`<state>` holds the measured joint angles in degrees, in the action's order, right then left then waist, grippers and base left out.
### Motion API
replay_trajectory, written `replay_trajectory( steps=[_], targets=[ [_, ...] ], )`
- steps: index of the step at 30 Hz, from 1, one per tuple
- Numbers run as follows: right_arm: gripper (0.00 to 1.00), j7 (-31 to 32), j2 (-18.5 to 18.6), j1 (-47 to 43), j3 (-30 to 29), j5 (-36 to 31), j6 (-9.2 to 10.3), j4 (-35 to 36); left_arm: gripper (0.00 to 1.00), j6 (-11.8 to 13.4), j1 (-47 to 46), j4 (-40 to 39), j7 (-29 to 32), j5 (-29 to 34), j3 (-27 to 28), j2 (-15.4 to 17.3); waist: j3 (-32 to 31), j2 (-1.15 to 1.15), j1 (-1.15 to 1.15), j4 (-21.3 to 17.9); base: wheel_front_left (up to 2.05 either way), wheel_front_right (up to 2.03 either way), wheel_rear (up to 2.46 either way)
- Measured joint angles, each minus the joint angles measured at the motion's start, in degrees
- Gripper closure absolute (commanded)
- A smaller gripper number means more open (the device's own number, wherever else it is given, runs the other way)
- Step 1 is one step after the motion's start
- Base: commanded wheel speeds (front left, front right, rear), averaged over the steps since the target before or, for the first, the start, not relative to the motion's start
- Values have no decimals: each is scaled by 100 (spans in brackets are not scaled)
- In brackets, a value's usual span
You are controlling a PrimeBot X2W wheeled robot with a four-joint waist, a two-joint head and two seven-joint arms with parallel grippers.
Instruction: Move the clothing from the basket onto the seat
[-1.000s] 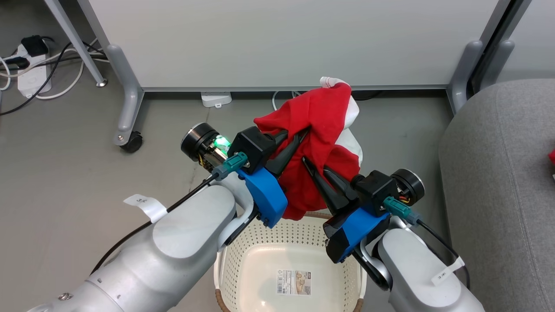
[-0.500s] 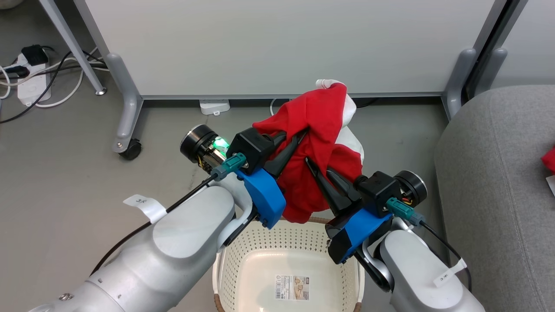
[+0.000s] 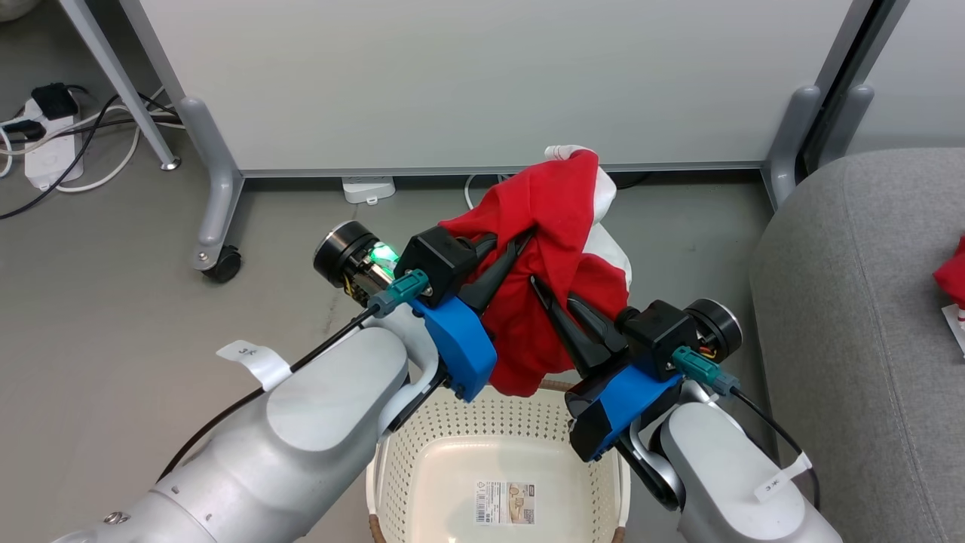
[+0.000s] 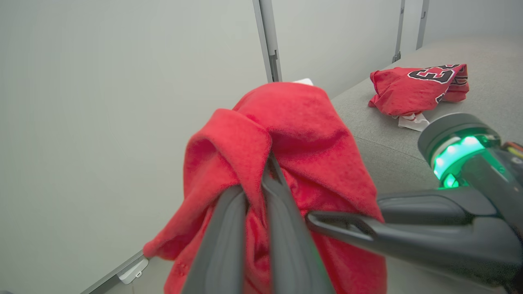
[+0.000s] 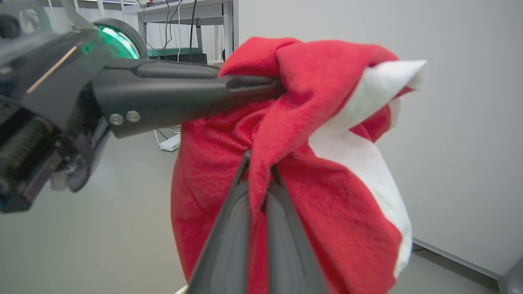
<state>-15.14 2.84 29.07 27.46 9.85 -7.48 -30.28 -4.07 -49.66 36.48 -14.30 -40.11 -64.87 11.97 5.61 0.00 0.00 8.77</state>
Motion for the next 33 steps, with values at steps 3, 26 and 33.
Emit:
replay_trajectory(
  steps=[3,26,33],
  targets=[
    [100,0,0,-3,0,0,0,4,100,0,5,5,-1,-14,-14,-1,-10,0,0,-8,0,0,0],
    [100,1,0,1,-258,-54,0,158,0,88,12,3,-27,-65,35,19,150,0,0,-51,0,0,0],
    [100,0,0,-2,-531,-210,0,342,0,165,-10,-194,-53,21,99,70,282,0,0,-242,0,0,0]
  ],
)
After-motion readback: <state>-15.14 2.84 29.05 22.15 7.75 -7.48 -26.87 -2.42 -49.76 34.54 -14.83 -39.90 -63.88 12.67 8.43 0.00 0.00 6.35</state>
